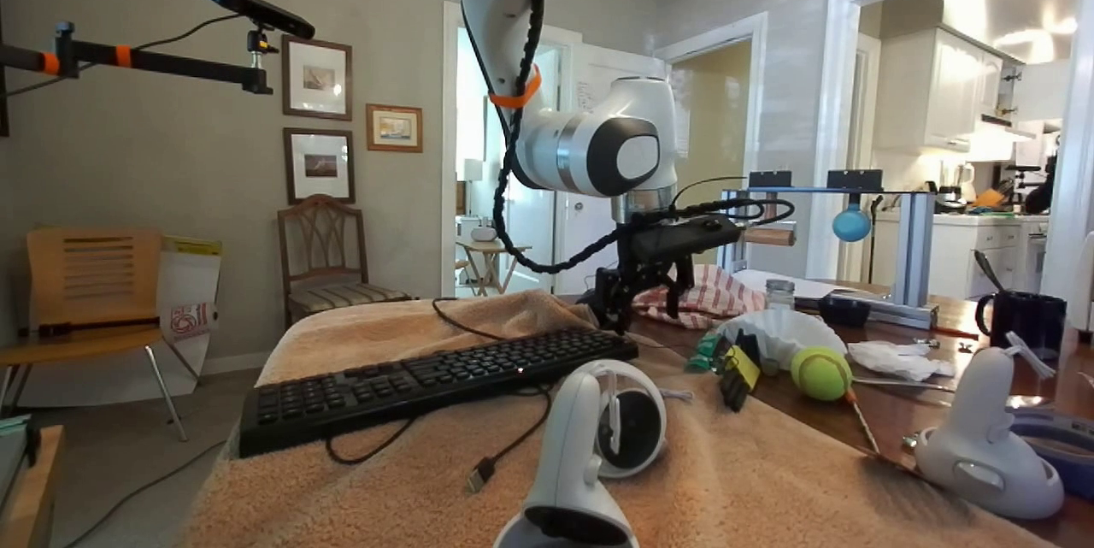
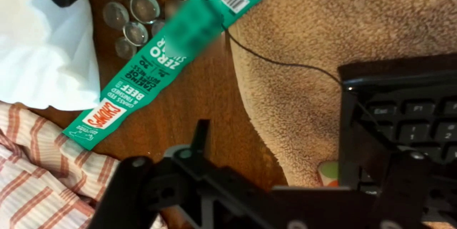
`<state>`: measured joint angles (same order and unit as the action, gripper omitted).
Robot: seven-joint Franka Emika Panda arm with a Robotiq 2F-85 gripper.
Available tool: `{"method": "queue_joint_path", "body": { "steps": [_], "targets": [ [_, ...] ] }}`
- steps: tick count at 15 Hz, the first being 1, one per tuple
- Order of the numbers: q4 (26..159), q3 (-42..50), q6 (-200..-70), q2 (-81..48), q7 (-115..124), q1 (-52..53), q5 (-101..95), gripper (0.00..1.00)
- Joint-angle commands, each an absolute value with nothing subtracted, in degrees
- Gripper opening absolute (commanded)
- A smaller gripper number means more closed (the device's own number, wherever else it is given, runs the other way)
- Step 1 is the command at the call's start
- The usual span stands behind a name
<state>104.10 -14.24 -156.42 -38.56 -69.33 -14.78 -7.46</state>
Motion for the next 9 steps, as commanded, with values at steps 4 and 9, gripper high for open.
{"method": "queue_joint_path", "body": {
  "steps": [4, 9],
  "targets": [
    [105.6, -10.3, -156.7, -34.7, -67.3, -12.4, -7.0, 1.0],
    [109.1, -9.7, -152.5, -30.8, -67.9, -11.7, -6.7, 1.0]
  ]
}}
